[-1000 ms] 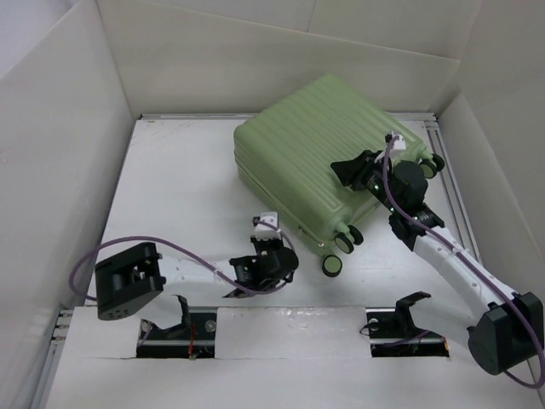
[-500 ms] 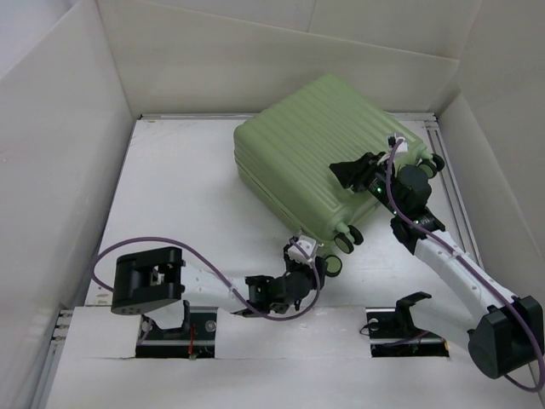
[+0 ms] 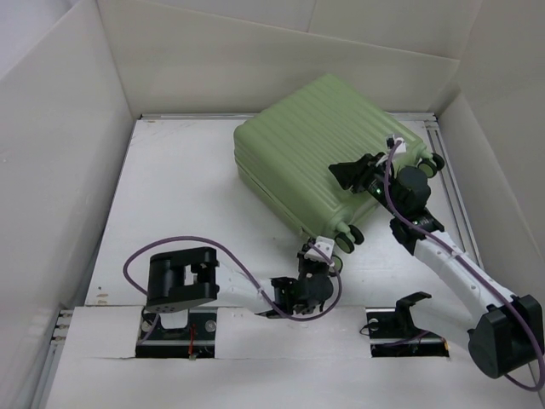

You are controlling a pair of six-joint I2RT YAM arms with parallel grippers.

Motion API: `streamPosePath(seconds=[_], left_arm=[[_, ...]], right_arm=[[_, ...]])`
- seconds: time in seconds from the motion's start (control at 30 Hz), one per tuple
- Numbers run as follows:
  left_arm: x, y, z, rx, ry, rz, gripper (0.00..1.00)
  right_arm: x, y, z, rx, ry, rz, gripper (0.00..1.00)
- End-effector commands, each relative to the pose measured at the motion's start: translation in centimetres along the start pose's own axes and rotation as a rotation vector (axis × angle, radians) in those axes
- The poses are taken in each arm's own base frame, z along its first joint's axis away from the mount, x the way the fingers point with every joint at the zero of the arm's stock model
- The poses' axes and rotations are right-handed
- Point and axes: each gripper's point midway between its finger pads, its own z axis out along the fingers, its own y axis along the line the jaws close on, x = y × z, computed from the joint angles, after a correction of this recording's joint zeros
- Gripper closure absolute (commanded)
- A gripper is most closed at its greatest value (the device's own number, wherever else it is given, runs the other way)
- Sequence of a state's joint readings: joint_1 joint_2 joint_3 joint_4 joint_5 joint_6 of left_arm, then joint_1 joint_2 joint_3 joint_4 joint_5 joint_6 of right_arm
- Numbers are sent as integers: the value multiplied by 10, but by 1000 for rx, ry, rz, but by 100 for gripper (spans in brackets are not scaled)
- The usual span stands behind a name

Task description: Pack the luggage

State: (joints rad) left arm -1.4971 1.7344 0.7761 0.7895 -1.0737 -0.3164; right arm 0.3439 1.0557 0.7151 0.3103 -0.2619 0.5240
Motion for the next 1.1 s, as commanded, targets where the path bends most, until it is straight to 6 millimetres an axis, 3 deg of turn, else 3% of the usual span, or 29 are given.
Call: streamPosePath(seconds=[0.0, 0.1, 0.3, 0.37, 0.47, 0.5, 0.63, 0.73, 0.8, 0.83, 0.87, 0.9, 0.93, 0.97, 1.0, 1.07], left_arm=[[-29, -2, 13, -55, -63, -72, 81], [-26, 17, 19, -89, -61, -82, 100], [-41, 61, 1, -151, -110, -111, 100], [-36, 79, -5, -184, -111, -94, 100], [-28, 118, -1, -262, -80, -141, 100], [-30, 140, 4, -302, -78, -177, 100], [-18, 174, 17, -334, -7, -273, 100], [-30, 193, 25, -358, -17, -348, 100], [-30, 194, 27, -331, 9, -371, 100], [-40, 190, 29, -327, -2, -403, 95], [-39, 191, 26, -328, 22, -390, 81], [-42, 191, 24, -331, 26, -397, 59], [-45, 189, 21, -326, 33, -403, 37], [-57, 186, 15, -311, 17, -455, 1], [-58, 191, 8, -323, 36, -448, 0], [-73, 195, -5, -315, 14, -489, 0]], right_arm=[[106, -58, -25, 204, 330, 85, 54], [107, -58, -27, 204, 330, 85, 54], [107, -73, -31, 252, 320, 105, 57], [111, -80, -33, 270, 329, 113, 58], [111, -87, -33, 291, 326, 120, 60], [115, -89, -35, 298, 334, 132, 60], [116, -94, -35, 312, 337, 138, 60], [114, -92, -36, 307, 329, 136, 60], [114, -91, -36, 299, 333, 138, 60], [113, -87, -36, 285, 331, 137, 57], [112, -79, -36, 262, 329, 128, 54], [107, -69, -34, 229, 322, 121, 50], [94, -56, -33, 194, 287, 113, 38], [87, -45, -33, 166, 270, 101, 31], [82, -32, -33, 142, 262, 89, 25], [48, -2, -36, 78, 191, 60, 0]])
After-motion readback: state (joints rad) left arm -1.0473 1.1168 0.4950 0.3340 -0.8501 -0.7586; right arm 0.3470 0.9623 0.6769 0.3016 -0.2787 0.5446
